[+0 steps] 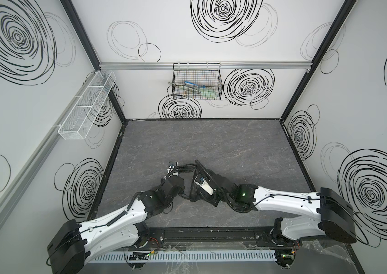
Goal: Wrap the headphones
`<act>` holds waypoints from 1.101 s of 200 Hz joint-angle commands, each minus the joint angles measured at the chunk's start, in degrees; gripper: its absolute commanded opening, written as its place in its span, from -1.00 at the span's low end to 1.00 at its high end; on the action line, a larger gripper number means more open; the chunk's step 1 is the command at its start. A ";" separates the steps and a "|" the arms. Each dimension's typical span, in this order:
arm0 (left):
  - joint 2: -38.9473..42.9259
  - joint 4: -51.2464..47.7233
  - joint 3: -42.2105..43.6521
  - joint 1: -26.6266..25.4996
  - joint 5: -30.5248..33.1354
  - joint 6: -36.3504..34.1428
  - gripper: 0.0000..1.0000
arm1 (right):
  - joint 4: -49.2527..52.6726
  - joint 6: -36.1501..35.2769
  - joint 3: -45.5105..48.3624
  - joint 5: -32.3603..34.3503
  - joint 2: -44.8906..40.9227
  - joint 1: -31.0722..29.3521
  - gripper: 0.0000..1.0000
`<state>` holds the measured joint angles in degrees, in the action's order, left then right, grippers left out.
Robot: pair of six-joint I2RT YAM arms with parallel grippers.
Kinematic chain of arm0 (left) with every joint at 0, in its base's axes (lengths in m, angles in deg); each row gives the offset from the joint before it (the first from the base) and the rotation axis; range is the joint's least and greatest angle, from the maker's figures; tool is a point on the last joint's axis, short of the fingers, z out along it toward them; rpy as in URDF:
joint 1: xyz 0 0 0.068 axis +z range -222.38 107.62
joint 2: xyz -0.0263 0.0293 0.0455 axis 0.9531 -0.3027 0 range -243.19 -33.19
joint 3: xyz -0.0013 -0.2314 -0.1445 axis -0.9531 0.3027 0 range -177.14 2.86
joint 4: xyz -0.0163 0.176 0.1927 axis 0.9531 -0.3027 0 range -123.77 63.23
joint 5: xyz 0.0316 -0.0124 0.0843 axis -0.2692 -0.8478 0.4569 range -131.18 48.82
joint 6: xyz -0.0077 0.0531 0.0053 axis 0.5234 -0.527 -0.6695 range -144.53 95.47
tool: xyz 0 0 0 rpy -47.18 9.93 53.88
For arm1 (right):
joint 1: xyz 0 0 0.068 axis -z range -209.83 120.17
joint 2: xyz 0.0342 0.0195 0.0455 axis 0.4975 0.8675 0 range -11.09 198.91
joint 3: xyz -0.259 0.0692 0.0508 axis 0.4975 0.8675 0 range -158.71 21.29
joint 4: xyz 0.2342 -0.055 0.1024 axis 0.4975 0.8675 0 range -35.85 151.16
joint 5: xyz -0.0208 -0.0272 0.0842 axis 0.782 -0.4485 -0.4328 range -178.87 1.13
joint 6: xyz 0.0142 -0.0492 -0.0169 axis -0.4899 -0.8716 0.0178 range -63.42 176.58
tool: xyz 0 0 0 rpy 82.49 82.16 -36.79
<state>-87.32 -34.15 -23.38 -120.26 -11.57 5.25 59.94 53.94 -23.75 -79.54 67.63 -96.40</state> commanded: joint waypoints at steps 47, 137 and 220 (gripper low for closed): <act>-1.24 10.31 4.20 1.52 -10.59 4.09 -1.00 | 3.16 3.81 -9.57 -0.56 10.93 5.26 -1.00; -2.23 14.17 6.02 4.68 -18.39 4.33 -1.00 | 1.53 6.33 -13.13 -4.82 18.08 10.48 -0.99; -4.48 17.10 7.19 5.70 -24.26 5.54 -1.00 | -1.61 5.71 -13.37 -6.65 19.73 10.82 -0.47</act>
<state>-91.71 -19.98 -17.50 -112.98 -24.53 9.88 62.73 59.15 -37.14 -89.80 86.01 -86.91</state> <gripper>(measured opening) 0.090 0.228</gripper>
